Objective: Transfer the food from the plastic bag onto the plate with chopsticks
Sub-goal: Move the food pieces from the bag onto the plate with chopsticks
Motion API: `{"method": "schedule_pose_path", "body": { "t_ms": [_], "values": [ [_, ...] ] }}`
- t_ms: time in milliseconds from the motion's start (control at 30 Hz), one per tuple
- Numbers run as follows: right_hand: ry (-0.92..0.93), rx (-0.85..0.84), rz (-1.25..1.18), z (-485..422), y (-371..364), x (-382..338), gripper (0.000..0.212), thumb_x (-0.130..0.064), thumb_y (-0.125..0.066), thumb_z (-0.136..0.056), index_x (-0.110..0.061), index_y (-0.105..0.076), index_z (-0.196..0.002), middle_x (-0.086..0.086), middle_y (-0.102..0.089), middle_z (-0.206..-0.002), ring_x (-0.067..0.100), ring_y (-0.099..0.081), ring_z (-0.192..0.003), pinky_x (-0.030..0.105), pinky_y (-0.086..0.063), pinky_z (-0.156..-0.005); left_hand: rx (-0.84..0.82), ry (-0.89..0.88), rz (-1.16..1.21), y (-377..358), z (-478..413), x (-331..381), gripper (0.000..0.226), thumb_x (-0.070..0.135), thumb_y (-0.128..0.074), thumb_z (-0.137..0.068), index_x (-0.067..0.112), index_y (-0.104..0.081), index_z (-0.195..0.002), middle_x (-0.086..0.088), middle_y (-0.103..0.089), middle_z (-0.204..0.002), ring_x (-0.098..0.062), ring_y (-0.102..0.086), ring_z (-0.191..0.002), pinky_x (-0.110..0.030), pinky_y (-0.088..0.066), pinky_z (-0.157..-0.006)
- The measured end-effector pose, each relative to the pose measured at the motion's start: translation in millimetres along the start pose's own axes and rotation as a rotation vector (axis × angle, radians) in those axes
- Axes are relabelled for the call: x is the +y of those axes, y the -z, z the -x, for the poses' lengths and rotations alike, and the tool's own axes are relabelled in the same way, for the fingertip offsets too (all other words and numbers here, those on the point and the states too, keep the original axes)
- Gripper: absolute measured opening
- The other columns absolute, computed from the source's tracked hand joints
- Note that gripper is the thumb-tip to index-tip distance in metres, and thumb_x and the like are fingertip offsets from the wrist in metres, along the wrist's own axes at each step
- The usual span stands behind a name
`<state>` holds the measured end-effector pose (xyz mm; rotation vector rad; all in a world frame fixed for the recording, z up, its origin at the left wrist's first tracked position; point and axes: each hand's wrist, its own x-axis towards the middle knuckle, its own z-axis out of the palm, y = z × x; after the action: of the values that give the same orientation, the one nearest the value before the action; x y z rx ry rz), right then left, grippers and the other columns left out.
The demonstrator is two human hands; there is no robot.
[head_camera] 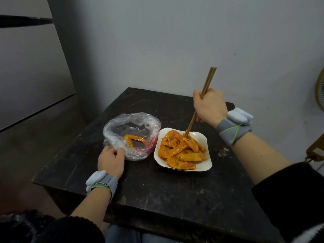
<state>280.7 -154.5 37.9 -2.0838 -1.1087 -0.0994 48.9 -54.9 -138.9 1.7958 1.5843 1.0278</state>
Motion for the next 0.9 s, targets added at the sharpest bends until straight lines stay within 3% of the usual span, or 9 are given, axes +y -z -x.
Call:
{"method": "schedule_pose_path", "body": {
  "t_ms": [300, 467, 633, 900],
  "values": [
    [0.064, 0.021, -0.103, -3, 0, -6, 0.053, -0.041, -0.041, -0.094, 0.000, -0.061, -0.068, 0.017, -0.065, -0.059, 0.034, -0.066, -0.055, 0.048, -0.059, -0.060, -0.003, 0.003, 0.011, 1, 0, 0, 0.037, 0.022, -0.048, -0.089, -0.003, -0.055, -0.062, -0.011, -0.052, -0.084, -0.025, -0.049, -0.069, -0.033, -0.033, -0.062],
    [0.077, -0.054, -0.264, 4, -7, -17, 0.049, -0.035, -0.044, -0.099, 0.005, -0.063, -0.078, 0.019, -0.065, -0.060, 0.024, -0.066, -0.046, 0.037, -0.060, -0.052, -0.009, -0.003, 0.030, 1, 1, 1, 0.038, 0.021, -0.049, -0.089, -0.006, -0.056, -0.064, -0.011, -0.052, -0.084, -0.026, -0.050, -0.069, -0.034, -0.035, -0.062],
    [0.061, -0.104, -0.400, 10, -21, -20, 0.042, -0.034, -0.049, -0.098, -0.002, -0.066, -0.077, 0.014, -0.066, -0.063, 0.023, -0.067, -0.049, 0.026, -0.056, -0.047, 0.002, -0.002, 0.042, 1, 0, 0, 0.038, 0.019, -0.050, -0.088, -0.006, -0.055, -0.061, -0.010, -0.051, -0.082, -0.025, -0.048, -0.067, -0.034, -0.033, -0.062],
    [0.031, -0.316, -0.555, 17, -61, -32, 0.028, -0.023, -0.062, -0.093, 0.002, -0.068, -0.081, 0.019, -0.071, -0.071, 0.024, -0.072, -0.061, 0.029, -0.060, -0.059, -0.009, 0.028, 0.088, 1, 0, -1, 0.037, 0.017, -0.051, -0.088, -0.005, -0.056, -0.059, -0.008, -0.051, -0.082, -0.019, -0.046, -0.062, -0.029, -0.030, -0.055]
  ]
}}
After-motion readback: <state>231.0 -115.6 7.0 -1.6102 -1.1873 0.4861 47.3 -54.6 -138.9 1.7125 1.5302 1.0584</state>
